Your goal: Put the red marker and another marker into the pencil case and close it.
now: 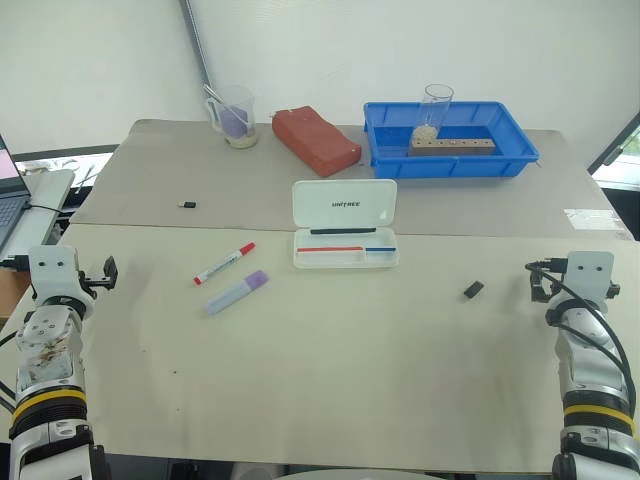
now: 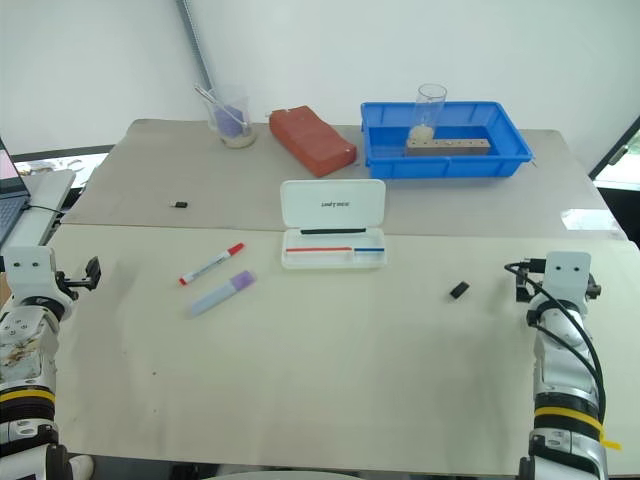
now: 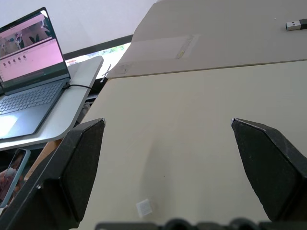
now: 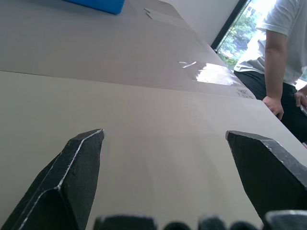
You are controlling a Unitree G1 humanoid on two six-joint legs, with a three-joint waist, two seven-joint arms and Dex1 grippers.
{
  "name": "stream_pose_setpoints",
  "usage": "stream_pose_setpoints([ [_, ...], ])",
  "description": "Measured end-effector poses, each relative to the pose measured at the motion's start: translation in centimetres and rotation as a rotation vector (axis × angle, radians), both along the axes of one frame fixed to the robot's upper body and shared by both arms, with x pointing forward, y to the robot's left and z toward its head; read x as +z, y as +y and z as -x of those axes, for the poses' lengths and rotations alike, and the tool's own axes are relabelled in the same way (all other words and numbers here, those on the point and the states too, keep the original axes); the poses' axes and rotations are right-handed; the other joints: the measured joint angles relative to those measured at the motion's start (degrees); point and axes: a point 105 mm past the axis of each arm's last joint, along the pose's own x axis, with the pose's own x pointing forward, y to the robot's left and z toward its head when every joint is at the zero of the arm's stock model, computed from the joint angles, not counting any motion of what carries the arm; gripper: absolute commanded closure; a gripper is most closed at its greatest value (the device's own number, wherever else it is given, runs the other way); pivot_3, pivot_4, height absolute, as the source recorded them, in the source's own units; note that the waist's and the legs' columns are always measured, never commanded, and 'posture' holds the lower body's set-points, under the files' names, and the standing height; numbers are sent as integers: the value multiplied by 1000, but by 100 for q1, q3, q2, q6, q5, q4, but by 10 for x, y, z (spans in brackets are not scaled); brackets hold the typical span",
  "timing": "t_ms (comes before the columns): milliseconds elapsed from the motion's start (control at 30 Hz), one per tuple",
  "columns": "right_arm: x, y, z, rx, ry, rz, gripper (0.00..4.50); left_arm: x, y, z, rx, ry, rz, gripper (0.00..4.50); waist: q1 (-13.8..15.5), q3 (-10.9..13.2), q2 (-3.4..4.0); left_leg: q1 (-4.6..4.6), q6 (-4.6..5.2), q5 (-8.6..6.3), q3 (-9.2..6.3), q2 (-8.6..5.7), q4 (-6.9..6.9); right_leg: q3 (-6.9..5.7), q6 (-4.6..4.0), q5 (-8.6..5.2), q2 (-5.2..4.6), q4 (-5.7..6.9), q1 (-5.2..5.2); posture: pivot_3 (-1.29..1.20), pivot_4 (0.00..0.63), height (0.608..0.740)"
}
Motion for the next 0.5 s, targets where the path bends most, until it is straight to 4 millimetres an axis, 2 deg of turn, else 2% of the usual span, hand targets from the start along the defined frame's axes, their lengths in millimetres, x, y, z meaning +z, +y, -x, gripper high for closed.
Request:
stream_pose_setpoints([
  [67, 0, 1, 0, 5, 1, -1, 0, 0, -1, 0, -16, -1, 8, 17, -2, 0, 0, 0, 0, 0, 0, 0, 0, 0, 0, 0, 0, 0, 0, 0, 150, 740],
  [133, 3, 7, -4, 50, -4, -9, 0, 6, -8, 0, -108, -1, 30, 17, -12, 1, -1, -3, 0, 0, 0, 1, 0, 0, 0, 0, 2, 2, -4, 0, 150, 740],
  [233, 23, 30, -15, 203, -26, -24, 0, 40, -27, -3, -311, -19, 11, 17, -26, 2, 0, -5, -1, -1, 0, 5, -1, -1, -1, 0, 5, 4, -6, 0, 150, 740],
  [300, 46, 55, -23, 361, -58, -43, 0, 71, -54, -8, -494, -30, -42, 17, -21, -1, 4, -1, -2, -1, 0, 5, -1, -1, -1, 0, 4, 1, 2, 0, 150, 740],
  [367, 62, 87, -25, 542, -58, -57, 0, 92, -88, -10, -685, -8, -100, 17, 10, -1, 6, -5, -4, -2, 1, 4, 0, -6, -1, 0, 2, -1, 3, 0, 150, 740],
  [433, 74, 122, -23, 728, -54, -79, 0, 99, -125, -11, -877, 44, -164, 17, 35, -4, 11, -6, -3, -2, 2, 3, 1, -6, -1, 0, 2, -5, 5, 0, 150, 740],
  [500, 80, 157, -12, 914, -24, -107, 0, 93, -162, -9, -1069, 118, -206, 17, 62, -4, 16, -9, -1, -1, 4, 4, 1, -4, -1, 0, 3, -4, 1, 0, 150, 740],
])
